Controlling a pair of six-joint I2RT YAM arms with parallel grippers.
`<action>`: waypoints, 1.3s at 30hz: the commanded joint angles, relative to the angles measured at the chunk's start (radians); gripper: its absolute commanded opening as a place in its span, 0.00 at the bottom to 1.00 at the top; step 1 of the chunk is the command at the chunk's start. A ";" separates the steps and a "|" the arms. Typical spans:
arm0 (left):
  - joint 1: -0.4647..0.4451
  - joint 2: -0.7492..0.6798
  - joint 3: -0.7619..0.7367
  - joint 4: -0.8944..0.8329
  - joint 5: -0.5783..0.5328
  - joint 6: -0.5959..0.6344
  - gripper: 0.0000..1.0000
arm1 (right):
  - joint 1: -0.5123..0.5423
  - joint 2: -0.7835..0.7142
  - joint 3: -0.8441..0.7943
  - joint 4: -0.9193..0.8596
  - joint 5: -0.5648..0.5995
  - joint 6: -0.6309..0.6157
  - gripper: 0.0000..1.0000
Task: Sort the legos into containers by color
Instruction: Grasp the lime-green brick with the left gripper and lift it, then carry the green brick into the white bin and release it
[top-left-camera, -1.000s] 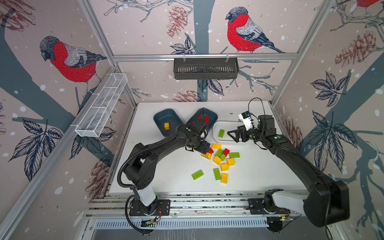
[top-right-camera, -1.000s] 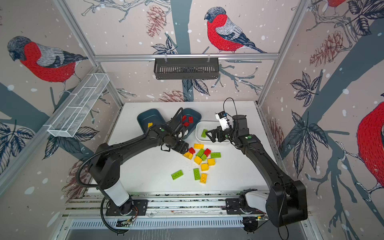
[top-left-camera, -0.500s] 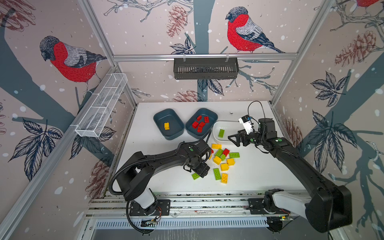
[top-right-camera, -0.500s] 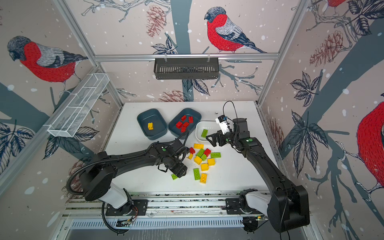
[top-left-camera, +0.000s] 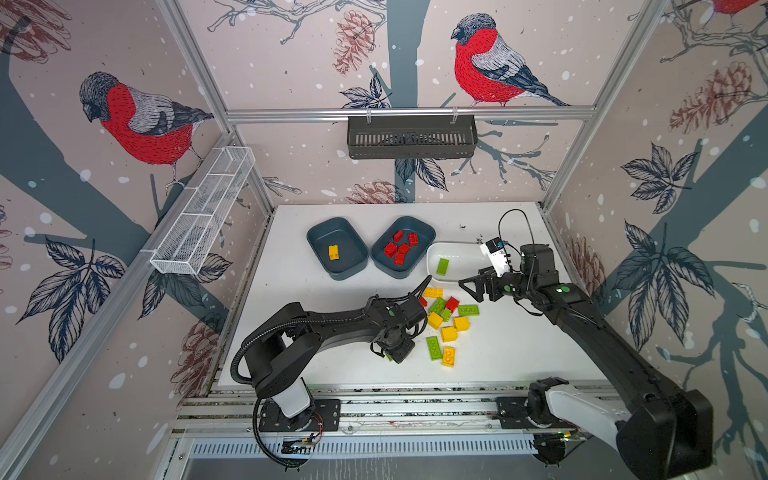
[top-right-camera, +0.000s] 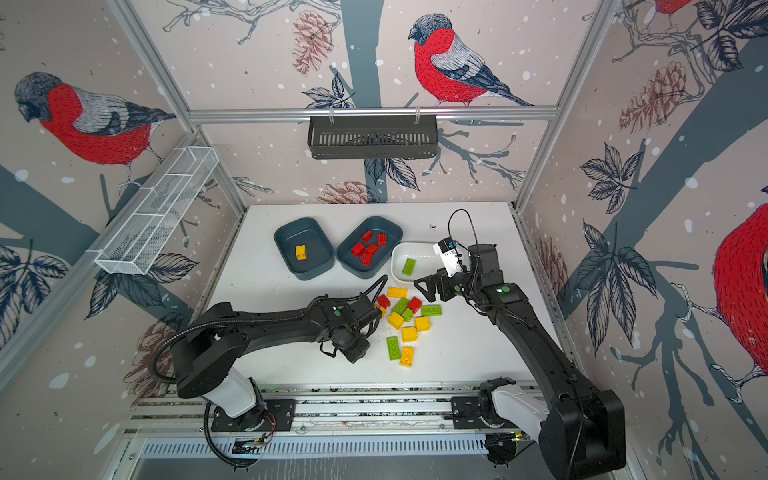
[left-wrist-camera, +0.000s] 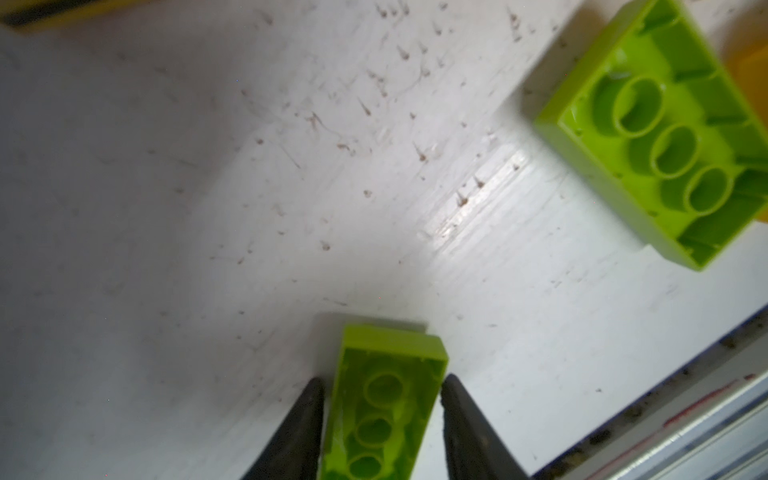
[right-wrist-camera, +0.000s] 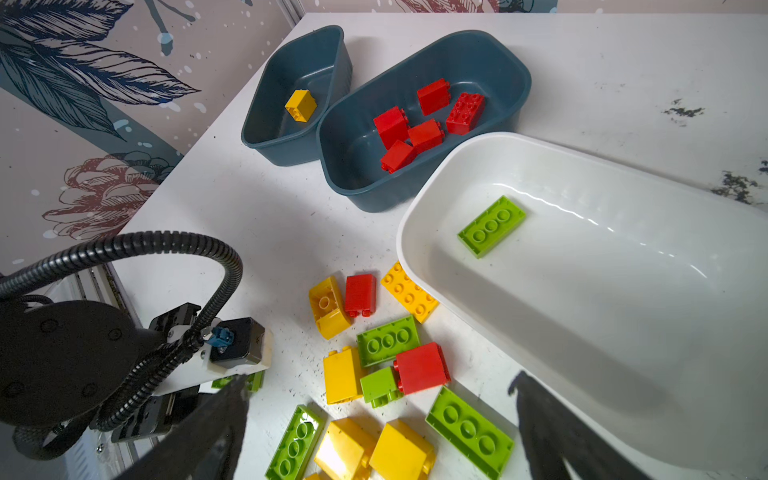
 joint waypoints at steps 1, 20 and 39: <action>-0.005 0.007 -0.006 -0.029 -0.016 -0.015 0.35 | 0.000 -0.018 -0.002 -0.014 0.021 -0.013 0.99; 0.208 0.131 0.542 -0.051 0.027 -0.023 0.30 | -0.034 -0.053 0.004 0.014 0.064 -0.001 0.99; 0.244 0.713 1.179 0.208 0.142 -0.159 0.30 | -0.083 -0.101 -0.053 0.080 0.152 0.047 1.00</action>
